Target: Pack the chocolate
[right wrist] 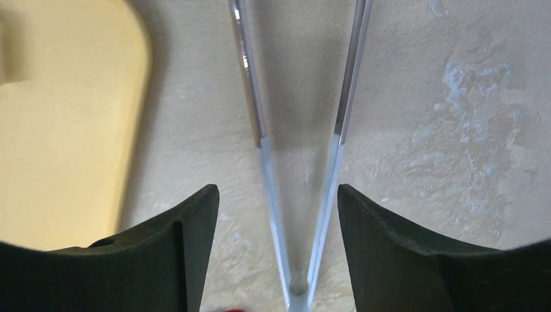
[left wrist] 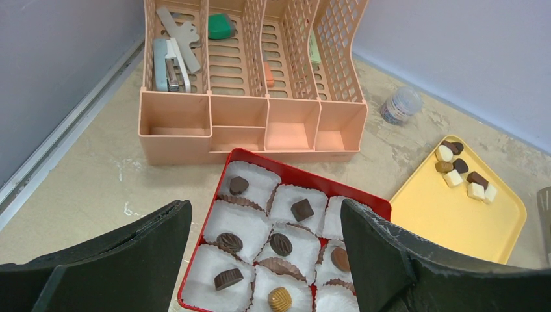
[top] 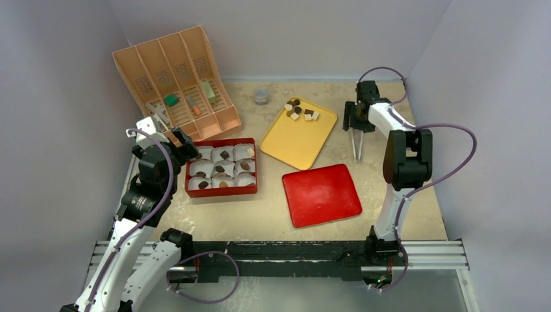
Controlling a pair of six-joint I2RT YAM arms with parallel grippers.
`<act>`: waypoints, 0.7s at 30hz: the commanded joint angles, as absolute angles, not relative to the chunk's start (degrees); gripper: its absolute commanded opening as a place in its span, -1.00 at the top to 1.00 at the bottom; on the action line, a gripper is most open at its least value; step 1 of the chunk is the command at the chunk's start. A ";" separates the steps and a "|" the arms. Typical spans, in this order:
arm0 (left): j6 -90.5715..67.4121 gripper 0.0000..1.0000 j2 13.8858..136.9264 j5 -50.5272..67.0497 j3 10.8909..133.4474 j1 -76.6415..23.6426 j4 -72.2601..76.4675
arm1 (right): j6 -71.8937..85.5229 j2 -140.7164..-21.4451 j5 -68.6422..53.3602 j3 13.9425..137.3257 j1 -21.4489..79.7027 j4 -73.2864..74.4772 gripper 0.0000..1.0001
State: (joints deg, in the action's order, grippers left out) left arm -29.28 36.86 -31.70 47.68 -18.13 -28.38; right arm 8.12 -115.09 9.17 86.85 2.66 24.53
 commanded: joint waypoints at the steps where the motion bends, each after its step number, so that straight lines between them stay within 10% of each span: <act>1: -28.30 -0.68 37.00 -31.45 48.95 -18.28 -26.16 | 11.93 -108.06 5.69 87.53 2.77 27.16 -0.34; 8: -28.30 -0.68 37.15 -31.16 48.95 -18.28 -26.01 | 21.39 -101.65 1.58 81.27 4.12 25.32 0.09; 21: -28.30 -0.67 36.85 -31.35 49.08 -18.28 -26.11 | 28.56 -97.25 2.77 75.29 24.94 25.25 0.21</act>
State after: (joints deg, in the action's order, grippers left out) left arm -29.28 37.23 -31.64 47.68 -18.13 -28.36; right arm 24.99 -99.22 0.54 75.48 18.65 23.86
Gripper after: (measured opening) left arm 0.838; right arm 0.407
